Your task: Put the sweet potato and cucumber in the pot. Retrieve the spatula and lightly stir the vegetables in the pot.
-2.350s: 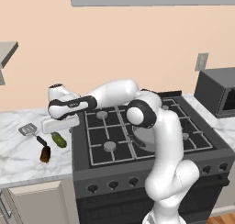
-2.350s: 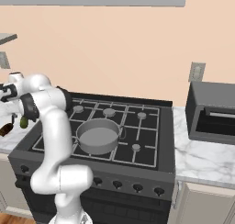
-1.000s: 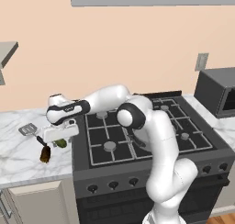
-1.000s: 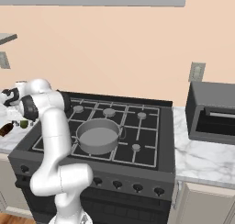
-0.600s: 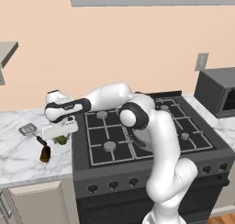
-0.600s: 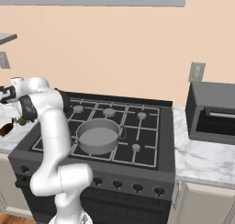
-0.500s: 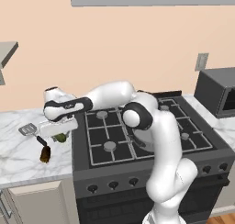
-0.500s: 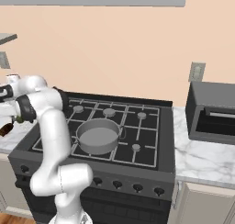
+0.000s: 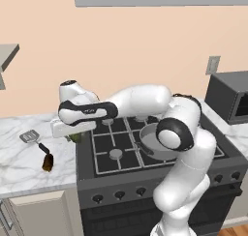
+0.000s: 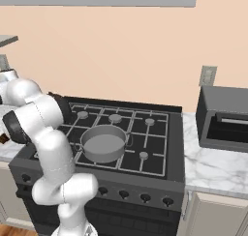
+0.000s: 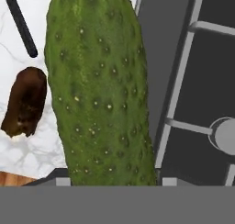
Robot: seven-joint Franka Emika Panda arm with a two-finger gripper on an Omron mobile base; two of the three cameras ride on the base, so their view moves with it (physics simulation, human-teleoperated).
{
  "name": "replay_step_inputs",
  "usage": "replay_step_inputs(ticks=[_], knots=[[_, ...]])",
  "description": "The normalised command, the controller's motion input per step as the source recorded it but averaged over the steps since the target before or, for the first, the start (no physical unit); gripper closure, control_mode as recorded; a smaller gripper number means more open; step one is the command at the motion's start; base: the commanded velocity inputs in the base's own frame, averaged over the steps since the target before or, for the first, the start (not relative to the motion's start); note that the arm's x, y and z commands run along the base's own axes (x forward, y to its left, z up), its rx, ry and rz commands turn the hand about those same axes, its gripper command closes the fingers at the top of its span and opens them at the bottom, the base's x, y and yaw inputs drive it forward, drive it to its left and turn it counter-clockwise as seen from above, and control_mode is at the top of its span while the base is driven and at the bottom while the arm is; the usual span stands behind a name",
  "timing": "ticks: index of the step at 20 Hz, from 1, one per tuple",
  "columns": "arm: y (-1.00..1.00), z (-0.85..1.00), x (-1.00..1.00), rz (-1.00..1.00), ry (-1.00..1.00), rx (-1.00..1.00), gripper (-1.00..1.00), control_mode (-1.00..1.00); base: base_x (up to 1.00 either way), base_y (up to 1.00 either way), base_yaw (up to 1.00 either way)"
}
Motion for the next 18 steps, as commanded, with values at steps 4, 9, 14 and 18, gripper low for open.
replay_step_inputs(ticks=[4, 9, 14, 18], knots=[[-0.84, 0.42, -0.6, -0.05, -0.07, 0.04, 1.0, -1.0, 0.0, 0.0, 0.0], [-0.86, 0.15, -0.84, 0.0, 0.0, 0.0, 1.0, -1.0, 0.0, 0.0, 0.0], [-1.0, 0.3, -0.46, -0.01, 0.04, 0.0, 1.0, -1.0, 0.0, 0.0, 0.0], [-1.0, 0.21, 0.0, -0.08, 0.14, 0.0, 1.0, -1.0, 0.0, 0.0, 0.0]])
